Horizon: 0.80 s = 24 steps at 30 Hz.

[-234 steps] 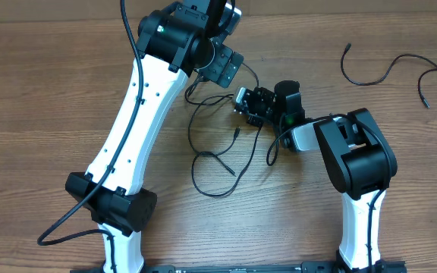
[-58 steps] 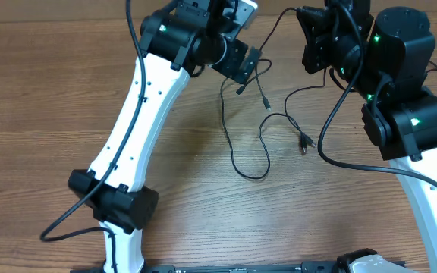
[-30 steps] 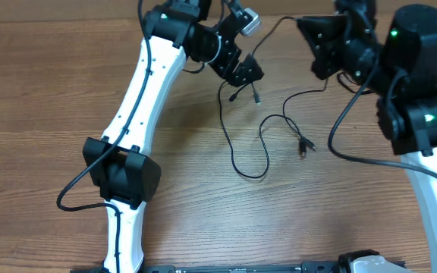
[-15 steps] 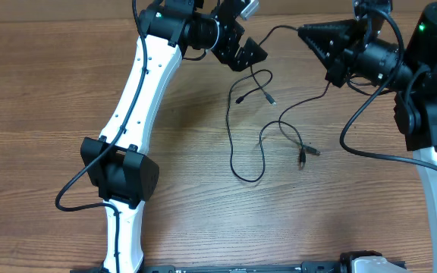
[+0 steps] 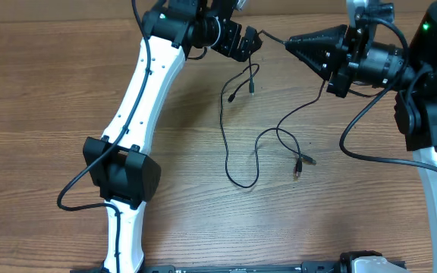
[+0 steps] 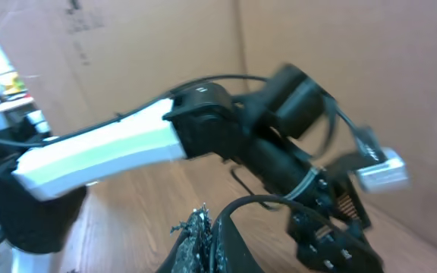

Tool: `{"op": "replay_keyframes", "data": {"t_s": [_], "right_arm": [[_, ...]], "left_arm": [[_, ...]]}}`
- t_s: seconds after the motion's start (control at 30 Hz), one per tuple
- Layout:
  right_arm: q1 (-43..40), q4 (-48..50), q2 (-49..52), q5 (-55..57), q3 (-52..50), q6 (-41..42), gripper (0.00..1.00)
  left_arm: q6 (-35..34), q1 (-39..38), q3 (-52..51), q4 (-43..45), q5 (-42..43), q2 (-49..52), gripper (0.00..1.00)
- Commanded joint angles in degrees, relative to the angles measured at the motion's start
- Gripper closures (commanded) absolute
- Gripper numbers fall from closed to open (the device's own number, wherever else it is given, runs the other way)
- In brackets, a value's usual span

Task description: Untangle cables

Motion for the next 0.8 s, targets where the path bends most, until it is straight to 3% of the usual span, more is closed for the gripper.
{"op": "replay_keyframes", "data": {"t_s": [0.0,0.27,0.77], "right_arm": [[-0.1,0.5,-1.0,-4.7,2.0,0.3,0.96],[-0.1,0.9,-1.0,-6.6,2.0,0.2,0.96],[-0.1,2.1,-1.0,-6.6,2.0,0.2,0.96]], "left_arm": [[-1.2,-1.0,-0.9,0.1,-2.3,-0.9,0.00],[-1.1,-1.9,-5.2,-0.4,-11.7,-0.8,0.00],[-1.1,-0.9,-24.0,-1.6,-15.2,-0.8,0.00]]}}
